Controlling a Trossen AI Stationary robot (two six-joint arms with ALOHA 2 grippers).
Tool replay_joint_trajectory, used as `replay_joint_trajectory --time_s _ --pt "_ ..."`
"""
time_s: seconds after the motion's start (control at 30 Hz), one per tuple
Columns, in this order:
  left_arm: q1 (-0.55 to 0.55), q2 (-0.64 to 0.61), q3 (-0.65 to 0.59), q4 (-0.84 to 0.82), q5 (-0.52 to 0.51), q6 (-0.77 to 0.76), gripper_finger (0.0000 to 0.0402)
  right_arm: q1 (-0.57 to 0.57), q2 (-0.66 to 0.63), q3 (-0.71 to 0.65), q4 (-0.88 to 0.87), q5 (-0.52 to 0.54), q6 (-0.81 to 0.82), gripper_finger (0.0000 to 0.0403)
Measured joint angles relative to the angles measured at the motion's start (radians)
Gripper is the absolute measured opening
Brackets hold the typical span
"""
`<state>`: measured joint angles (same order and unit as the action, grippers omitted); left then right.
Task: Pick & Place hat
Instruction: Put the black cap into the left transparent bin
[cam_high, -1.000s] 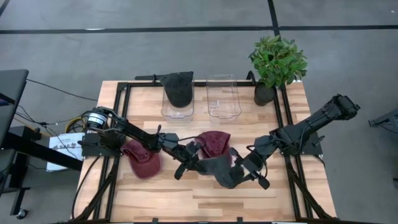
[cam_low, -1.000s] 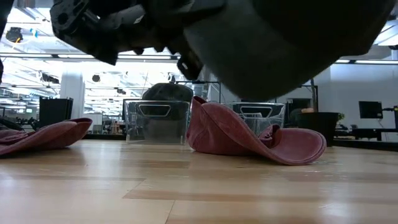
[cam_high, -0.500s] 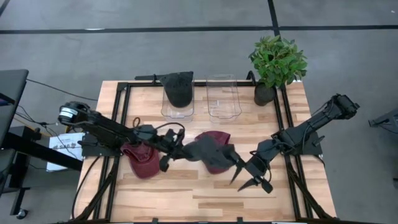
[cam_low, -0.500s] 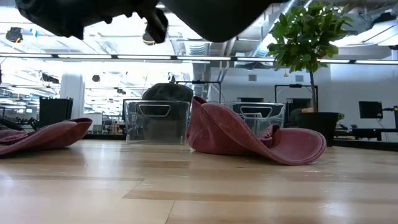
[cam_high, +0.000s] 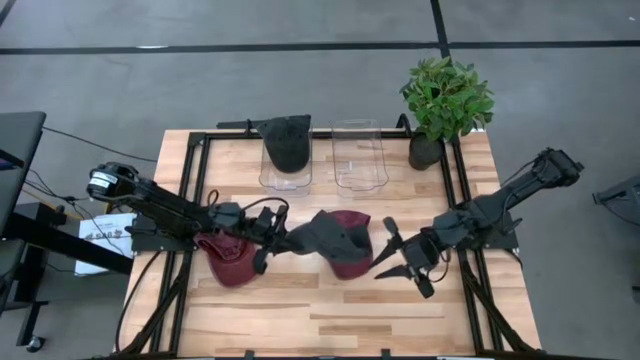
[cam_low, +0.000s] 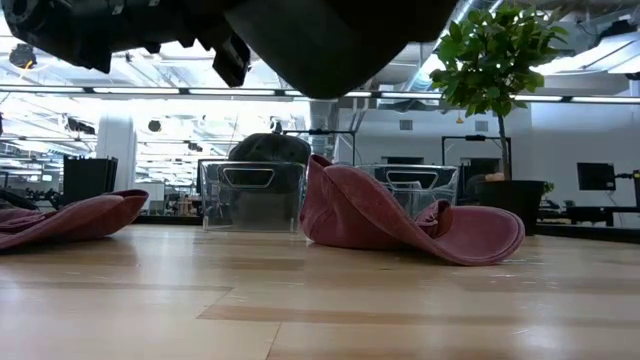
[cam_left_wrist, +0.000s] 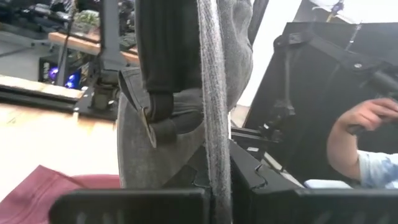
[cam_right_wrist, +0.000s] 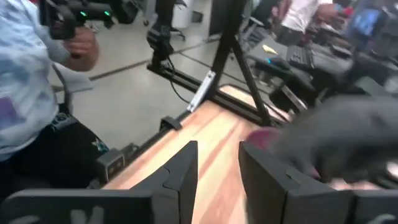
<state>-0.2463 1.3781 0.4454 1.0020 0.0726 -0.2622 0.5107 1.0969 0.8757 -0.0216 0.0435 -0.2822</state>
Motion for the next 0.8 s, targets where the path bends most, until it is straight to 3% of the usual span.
replay_joint_trajectory --time_s 0.17,0.43,0.8 --pt "-0.044 0.0 0.0 0.011 0.006 0.044 0.0015 -0.004 -0.017 0.0 -0.043 0.07 0.065 0.0108" --pt "-0.116 0.0 0.0 0.058 0.003 0.117 0.0015 -0.017 0.073 0.0 -0.043 0.068 0.073 0.0109" --pt "-0.122 0.0 0.0 0.054 -0.021 0.131 0.0015 -0.022 0.129 0.0 0.071 0.062 0.039 0.0109"
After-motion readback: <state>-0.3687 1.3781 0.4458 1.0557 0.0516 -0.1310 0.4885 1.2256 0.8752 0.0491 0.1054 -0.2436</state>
